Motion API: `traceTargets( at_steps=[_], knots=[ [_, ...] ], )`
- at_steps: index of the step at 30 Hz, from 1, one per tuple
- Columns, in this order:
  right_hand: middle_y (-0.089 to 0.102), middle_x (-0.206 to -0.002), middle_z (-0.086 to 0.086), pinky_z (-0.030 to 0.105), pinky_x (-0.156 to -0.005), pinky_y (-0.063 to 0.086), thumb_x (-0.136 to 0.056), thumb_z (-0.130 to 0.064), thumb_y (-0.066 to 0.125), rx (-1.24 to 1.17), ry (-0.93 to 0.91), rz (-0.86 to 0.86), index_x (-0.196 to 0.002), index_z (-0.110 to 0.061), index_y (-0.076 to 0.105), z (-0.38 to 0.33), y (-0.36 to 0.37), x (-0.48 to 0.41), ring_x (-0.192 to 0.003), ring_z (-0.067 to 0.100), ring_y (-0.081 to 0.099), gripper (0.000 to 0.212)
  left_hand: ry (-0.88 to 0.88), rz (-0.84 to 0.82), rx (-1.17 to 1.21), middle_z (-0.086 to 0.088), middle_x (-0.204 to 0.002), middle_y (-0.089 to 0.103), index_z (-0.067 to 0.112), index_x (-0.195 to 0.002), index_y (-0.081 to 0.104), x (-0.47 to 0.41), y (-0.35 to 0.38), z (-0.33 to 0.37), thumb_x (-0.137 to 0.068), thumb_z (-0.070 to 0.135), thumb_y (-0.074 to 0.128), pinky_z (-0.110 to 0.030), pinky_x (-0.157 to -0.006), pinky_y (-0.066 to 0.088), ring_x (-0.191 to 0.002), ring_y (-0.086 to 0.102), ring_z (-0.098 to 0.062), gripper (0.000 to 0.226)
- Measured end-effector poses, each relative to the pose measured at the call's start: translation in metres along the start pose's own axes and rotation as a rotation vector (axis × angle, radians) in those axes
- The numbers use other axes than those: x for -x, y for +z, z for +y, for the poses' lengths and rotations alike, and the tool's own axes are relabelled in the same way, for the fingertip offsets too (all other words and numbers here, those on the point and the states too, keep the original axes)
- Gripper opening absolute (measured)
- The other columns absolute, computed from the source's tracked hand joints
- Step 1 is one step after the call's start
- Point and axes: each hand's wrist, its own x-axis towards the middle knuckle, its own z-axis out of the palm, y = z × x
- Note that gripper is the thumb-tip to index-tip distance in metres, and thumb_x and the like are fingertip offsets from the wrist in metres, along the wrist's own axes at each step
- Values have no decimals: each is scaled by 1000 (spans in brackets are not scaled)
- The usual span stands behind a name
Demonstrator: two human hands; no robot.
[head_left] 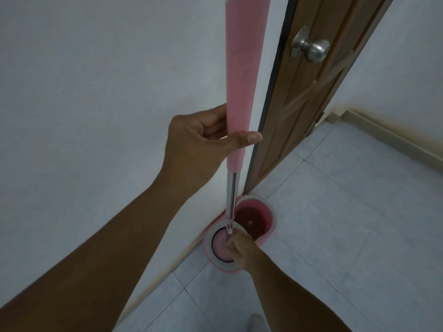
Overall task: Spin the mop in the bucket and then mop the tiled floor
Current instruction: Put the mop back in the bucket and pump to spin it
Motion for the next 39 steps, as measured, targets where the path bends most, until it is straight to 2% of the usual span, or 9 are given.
traceTargets(
  at_steps=[4, 8, 11, 17, 20, 29, 33, 37, 39],
  knots=[
    [53, -89, 4, 32, -77, 49, -89, -14, 51, 61, -8, -17, -113, -15, 64, 7, -7, -8, -89, 21, 50, 26, 32, 50, -25, -7, -115, 73, 4, -124, 65, 3, 0, 3, -70, 9, 84, -36, -87, 60, -93, 75, -12, 57],
    [62, -90, 3, 29, -69, 52, -86, -22, 54, 189, -83, -43, -94, -31, 67, 25, -18, -38, -83, 18, 59, 18, 72, 67, -54, -4, -114, 73, 6, -124, 66, 4, 2, 11, -71, 13, 83, -34, -87, 60, -93, 75, -10, 56],
    [71, -85, 7, 28, -64, 50, -82, -6, 58, 159, -120, -6, -94, -20, 75, 7, -18, 9, -75, 18, 63, 25, 68, 75, -54, -5, -114, 73, 5, -124, 65, 5, 2, 13, -72, 12, 83, -34, -87, 60, -93, 75, -11, 55],
    [69, -106, 29, 52, -96, 52, -81, 18, 49, -290, -24, -49, -102, 15, 63, -15, -22, 44, -106, 41, 67, 25, 45, 89, -81, -4, -114, 73, 6, -124, 66, 11, 3, 9, -72, 14, 83, -35, -88, 60, -94, 74, -11, 55],
    [67, -95, 28, 54, -102, 46, -77, 16, 39, -460, -20, -82, -82, 9, 59, -26, -15, 56, -93, 41, 65, 22, 69, 52, -131, 2, -113, 73, 9, -123, 67, 15, 10, 10, -73, 25, 80, -25, -88, 58, -93, 73, -4, 54],
    [59, -86, 22, 41, -77, 50, -80, 14, 34, -842, -55, -255, -88, -1, 51, -35, -20, 66, -73, 34, 57, 24, 103, 46, -245, 21, -103, 65, 16, -120, 69, 16, 27, 12, -74, 33, 80, 2, -75, 46, -71, 63, 20, 51],
    [59, -71, 10, 37, -75, 47, -85, 0, 56, -204, -212, -115, -111, 0, 62, -51, -11, 76, -58, 19, 53, 27, 111, 93, -286, 19, -108, 65, 19, -121, 69, 13, 24, 14, -73, 39, 79, -4, -80, 48, -83, 67, 4, 52],
    [66, -120, -13, 30, -85, 55, -82, -19, 68, 211, -760, -76, -130, -31, 58, -84, 6, 122, -105, 10, 65, 51, 71, 112, -255, 20, -106, 67, 25, -115, 70, 7, 20, 17, -69, 42, 78, -13, -83, 53, -90, 73, -7, 49],
    [67, -119, -20, 24, -92, 51, -88, -36, 65, 348, -941, -10, -128, -38, 60, -100, 12, 149, -110, 1, 62, 40, 55, 108, -242, 20, -104, 68, 27, -111, 69, 3, 17, 18, -68, 43, 76, -24, -86, 57, -90, 74, -14, 46]
  ],
)
